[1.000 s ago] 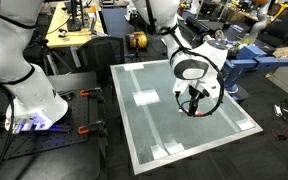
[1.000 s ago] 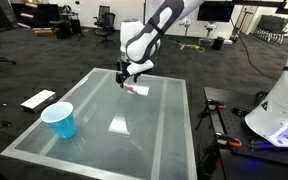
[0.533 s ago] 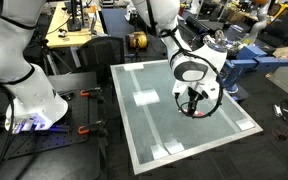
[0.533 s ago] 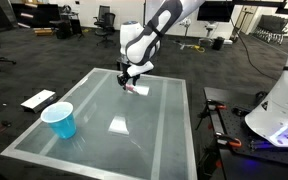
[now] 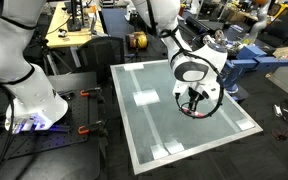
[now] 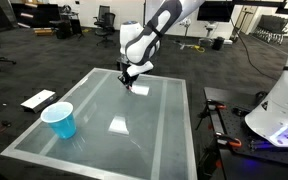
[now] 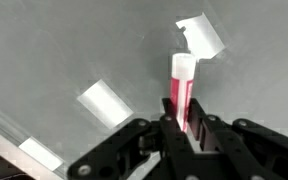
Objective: Put the red marker in the light blue cup
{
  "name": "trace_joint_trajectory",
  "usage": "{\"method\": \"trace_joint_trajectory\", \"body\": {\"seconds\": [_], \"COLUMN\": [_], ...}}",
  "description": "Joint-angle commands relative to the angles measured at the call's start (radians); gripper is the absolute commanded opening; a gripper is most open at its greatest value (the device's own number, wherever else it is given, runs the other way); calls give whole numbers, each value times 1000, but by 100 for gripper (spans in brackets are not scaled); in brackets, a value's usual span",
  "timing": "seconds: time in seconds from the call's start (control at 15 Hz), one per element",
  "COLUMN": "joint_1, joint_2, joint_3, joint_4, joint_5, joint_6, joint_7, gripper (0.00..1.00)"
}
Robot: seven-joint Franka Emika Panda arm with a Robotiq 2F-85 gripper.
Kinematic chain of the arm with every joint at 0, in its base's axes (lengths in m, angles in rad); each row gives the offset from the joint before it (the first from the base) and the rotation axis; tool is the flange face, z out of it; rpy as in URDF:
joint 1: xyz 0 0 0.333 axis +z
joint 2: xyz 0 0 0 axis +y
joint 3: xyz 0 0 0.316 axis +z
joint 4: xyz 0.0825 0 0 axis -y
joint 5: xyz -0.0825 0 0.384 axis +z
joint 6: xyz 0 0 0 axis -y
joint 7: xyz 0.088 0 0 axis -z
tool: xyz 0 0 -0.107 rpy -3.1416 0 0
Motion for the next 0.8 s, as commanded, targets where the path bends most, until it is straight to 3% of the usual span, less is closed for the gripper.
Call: {"method": "trace_joint_trajectory", "body": {"seconds": [0.0, 0.73], "joint_1": [-1, 71], "joint_2": [-7, -103], "joint_3": [1, -27], "joint_4": [29, 88], "joint_5": [12, -90], "joint_6": [-44, -100], "joint_7": [-40, -54], "gripper": [5, 5]}}
